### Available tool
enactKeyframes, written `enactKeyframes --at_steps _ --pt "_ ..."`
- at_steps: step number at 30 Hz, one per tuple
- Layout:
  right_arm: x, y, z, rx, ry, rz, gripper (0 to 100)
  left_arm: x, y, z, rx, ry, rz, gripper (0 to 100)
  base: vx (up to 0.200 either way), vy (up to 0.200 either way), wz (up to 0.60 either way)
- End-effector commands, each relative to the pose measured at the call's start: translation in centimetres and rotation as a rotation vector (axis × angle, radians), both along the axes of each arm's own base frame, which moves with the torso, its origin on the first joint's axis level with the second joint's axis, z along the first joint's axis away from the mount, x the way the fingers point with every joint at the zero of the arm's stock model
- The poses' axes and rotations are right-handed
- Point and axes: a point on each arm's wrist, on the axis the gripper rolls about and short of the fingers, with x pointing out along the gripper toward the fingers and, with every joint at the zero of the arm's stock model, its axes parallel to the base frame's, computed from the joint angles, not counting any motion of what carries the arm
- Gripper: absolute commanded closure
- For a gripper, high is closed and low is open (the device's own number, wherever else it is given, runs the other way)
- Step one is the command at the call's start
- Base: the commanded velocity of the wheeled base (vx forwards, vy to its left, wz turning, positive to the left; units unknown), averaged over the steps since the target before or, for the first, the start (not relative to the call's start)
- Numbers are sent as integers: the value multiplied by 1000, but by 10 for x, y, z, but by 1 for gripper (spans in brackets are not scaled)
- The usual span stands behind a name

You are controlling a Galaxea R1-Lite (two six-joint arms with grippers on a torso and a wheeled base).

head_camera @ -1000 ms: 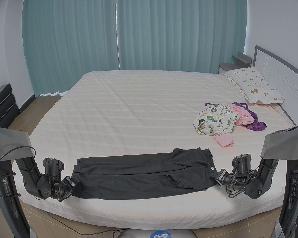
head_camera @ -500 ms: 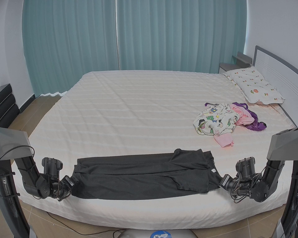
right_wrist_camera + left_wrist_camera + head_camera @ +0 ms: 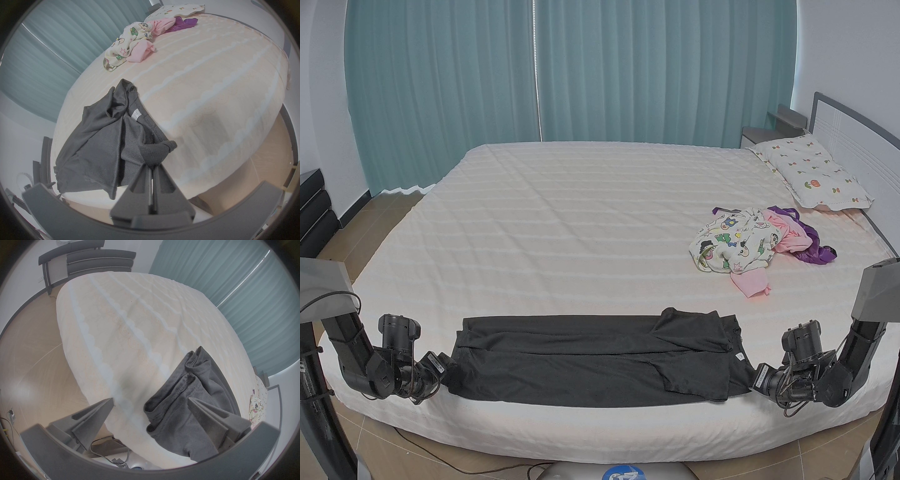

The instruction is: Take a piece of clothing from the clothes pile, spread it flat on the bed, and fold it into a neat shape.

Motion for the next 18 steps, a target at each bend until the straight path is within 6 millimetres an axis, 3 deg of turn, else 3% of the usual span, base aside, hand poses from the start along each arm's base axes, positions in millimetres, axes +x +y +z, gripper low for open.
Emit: enactKeyframes --at_steps 1,8,9,18 --pt "-3 -5 3 -20 16 6 100 0 1 12 -18 -28 -7 0 0 0 0" --pt "-5 -17 3 -58 47 7 100 6 4 22 -30 -67 -7 0 0 0 0" --pt "-4 -18 2 -60 50 7 0 11 4 27 -30 -95 -6 0 0 0 0" --pt "-4 -17 12 -61 8 9 0 41 -1 42 -26 -157 -32 0 0 0 0"
